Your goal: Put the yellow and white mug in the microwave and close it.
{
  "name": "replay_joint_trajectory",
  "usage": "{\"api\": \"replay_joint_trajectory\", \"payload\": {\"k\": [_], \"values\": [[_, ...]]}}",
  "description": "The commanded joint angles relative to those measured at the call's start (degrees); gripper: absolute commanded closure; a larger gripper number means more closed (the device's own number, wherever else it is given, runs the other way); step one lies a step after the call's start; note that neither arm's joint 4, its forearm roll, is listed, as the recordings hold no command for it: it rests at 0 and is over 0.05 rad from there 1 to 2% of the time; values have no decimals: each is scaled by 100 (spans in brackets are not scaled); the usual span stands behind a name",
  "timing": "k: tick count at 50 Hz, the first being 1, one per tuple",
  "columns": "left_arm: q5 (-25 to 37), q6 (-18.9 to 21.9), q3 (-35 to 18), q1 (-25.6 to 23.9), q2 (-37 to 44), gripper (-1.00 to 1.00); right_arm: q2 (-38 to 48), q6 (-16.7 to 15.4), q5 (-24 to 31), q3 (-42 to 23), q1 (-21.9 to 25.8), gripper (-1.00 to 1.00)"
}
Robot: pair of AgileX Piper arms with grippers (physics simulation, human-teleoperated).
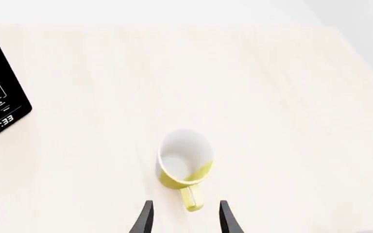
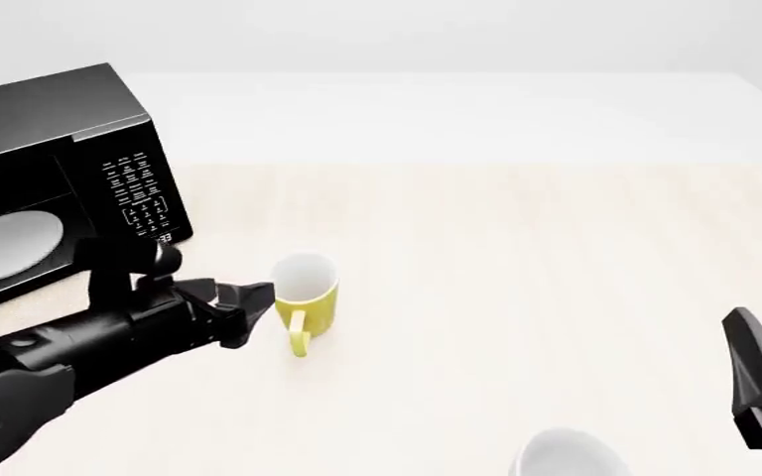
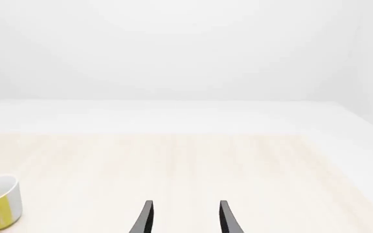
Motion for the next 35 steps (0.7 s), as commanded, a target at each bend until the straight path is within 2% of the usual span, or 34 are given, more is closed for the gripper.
{"api": "replay_joint_trajectory", "payload": {"k": [1, 35], "values": [[-295, -271, -74, -100, 553, -100, -8, 3, 3, 5, -8, -100], [-935, -664, -215, -283, 1846, -100, -8, 3, 3, 5, -8, -100]]}}
